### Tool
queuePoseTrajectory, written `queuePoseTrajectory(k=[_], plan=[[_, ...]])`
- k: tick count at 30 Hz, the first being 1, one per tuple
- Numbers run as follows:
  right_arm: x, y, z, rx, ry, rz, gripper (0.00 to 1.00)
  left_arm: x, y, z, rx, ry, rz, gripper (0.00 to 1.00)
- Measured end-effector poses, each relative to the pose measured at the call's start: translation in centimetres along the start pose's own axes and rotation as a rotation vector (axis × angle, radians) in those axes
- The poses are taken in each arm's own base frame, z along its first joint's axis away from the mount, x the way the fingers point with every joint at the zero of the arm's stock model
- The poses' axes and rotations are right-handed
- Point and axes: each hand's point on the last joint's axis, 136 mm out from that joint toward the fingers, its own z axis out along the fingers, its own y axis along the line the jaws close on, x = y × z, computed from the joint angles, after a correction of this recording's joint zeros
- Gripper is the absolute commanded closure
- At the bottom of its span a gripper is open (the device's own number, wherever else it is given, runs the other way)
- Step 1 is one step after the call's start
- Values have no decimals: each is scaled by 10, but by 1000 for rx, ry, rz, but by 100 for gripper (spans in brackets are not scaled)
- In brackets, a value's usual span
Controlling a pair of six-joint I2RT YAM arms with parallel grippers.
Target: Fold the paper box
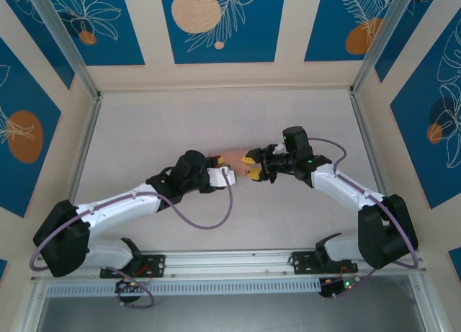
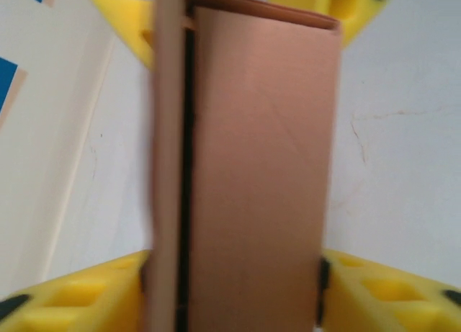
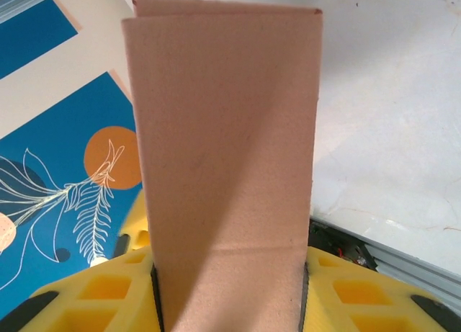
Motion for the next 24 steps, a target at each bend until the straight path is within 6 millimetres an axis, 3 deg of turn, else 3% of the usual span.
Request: queuePoseTrajectory(k=[4,7,11,13,18,24], plan=[[1,-1,0,-1,7,8,60,-1,-1,-3,26,23,3,59],[1,-1,-1,-4,15,9,47,-3,0,-7,52,40,-5,60],[-2,-2,-7,-2,1,-20,23,-11,5,-16,99,67,-26,60],[-4,-2,-13,-2,-14,-42,18,-18,9,-20,123,76,-36,61],[-13,-5,-40,-3,-93,-81,15,-22,11,-21,200,123,-62,61],[-21,-7,-81,-1,-231,-164,16,-13,-6,-24,351,175,-114,57]])
